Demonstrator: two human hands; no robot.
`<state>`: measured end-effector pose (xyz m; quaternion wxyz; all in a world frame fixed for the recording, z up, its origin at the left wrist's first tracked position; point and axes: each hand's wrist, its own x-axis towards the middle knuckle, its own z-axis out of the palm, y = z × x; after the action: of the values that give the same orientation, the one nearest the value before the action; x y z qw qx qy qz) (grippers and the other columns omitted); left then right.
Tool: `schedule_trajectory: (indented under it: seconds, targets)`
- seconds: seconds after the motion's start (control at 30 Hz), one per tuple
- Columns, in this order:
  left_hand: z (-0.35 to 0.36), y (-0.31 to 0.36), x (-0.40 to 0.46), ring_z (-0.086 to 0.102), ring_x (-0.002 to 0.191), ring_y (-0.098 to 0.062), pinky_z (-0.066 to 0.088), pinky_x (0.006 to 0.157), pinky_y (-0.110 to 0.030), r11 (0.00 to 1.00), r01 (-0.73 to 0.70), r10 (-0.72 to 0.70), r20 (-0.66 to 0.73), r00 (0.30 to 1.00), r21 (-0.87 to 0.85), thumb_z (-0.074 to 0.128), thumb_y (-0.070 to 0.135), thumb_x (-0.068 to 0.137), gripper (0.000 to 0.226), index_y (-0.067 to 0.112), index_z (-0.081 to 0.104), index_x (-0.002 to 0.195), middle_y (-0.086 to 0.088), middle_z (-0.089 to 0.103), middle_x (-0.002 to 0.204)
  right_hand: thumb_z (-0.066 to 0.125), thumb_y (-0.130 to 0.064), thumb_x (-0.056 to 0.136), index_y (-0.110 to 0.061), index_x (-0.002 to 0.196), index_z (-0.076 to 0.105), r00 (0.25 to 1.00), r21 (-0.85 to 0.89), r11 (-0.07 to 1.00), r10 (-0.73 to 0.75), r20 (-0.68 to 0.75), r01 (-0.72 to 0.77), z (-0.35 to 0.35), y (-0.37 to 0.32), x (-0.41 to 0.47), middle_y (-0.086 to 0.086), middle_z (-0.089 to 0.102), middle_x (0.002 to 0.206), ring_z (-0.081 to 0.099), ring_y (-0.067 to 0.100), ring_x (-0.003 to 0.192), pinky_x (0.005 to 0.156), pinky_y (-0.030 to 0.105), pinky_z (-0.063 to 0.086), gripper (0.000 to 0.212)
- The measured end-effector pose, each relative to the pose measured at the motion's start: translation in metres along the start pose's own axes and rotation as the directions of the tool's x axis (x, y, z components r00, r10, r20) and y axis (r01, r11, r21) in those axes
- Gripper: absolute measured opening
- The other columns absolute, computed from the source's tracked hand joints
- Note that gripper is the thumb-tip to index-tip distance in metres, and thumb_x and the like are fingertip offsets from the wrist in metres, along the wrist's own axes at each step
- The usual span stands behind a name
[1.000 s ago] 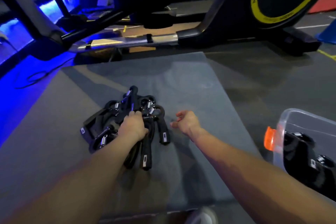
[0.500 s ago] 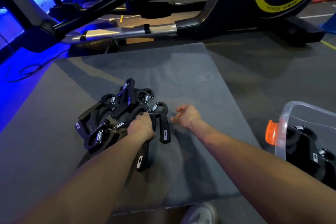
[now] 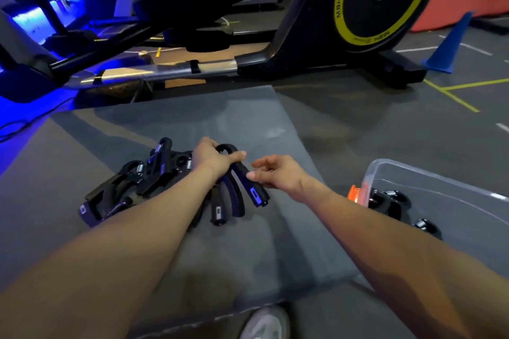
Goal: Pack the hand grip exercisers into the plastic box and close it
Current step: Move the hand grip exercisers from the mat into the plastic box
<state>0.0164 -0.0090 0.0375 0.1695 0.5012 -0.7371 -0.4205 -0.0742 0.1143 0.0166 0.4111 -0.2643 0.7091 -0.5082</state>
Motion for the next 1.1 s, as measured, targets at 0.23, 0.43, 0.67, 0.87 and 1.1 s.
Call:
schedule_trajectory:
  seconds: [0.23,0.43,0.67,0.87,1.1]
  targets:
    - [0.068,0.062,-0.031,0.056,0.076,-0.026,0.048,0.063,-0.032,1.000,-0.010,0.011,0.033,0.999,-0.015,0.080,0.045,0.062,0.064,0.008,0.050,0.106,-0.004,0.060,0.089,0.085,-0.015,0.063,-0.009,0.093,0.064,0.977,-0.426,0.904,-0.114,-0.182,0.026,-0.070,-0.001,-0.047,0.005,0.063,0.083,0.057,0.020,0.072,0.065,0.032,0.051,0.037]
    - [0.141,0.103,-0.071,0.066,0.087,-0.030,0.057,0.078,-0.046,0.998,-0.033,0.040,0.120,0.992,-0.058,0.083,0.048,0.054,0.073,0.008,0.049,0.105,-0.004,0.063,0.086,0.078,-0.014,0.069,-0.018,0.118,0.056,0.892,-0.563,0.824,-0.203,-0.404,-0.067,-0.132,0.030,-0.082,0.006,0.070,0.108,0.066,0.027,0.098,0.082,0.038,0.054,0.054]
    - [0.233,0.124,-0.113,0.059,0.114,-0.028,0.045,0.099,-0.035,0.893,-0.450,0.406,0.393,0.825,0.023,0.069,0.033,0.080,0.048,0.005,0.058,0.118,-0.014,0.063,0.121,0.068,-0.012,0.072,-0.024,0.104,0.066,0.644,-0.274,0.925,-0.043,-0.764,-0.263,-0.210,0.099,-0.130,0.002,0.073,0.100,0.066,0.025,0.097,0.087,0.039,0.053,0.034]
    - [0.289,0.100,-0.147,0.046,0.127,-0.028,0.036,0.107,-0.032,0.696,-0.682,0.399,0.669,0.627,0.225,0.065,0.020,0.083,0.052,0.010,0.048,0.132,-0.012,0.046,0.136,0.068,-0.008,0.073,-0.021,0.099,0.069,0.440,0.068,0.929,0.236,-0.866,-0.364,-0.249,0.160,-0.150,0.005,0.074,0.095,0.069,0.033,0.087,0.078,0.047,0.057,0.030]
    - [0.320,0.068,-0.134,0.026,0.140,-0.026,0.024,0.117,-0.034,0.554,-0.761,0.239,0.812,0.533,0.337,0.072,0.030,0.078,0.084,0.012,0.026,0.146,-0.006,0.022,0.153,0.067,-0.008,0.073,-0.018,0.092,0.068,0.408,0.183,0.868,0.391,-0.825,-0.461,-0.260,0.195,-0.137,0.004,0.070,0.084,0.068,0.029,0.083,0.078,0.035,0.057,0.022]
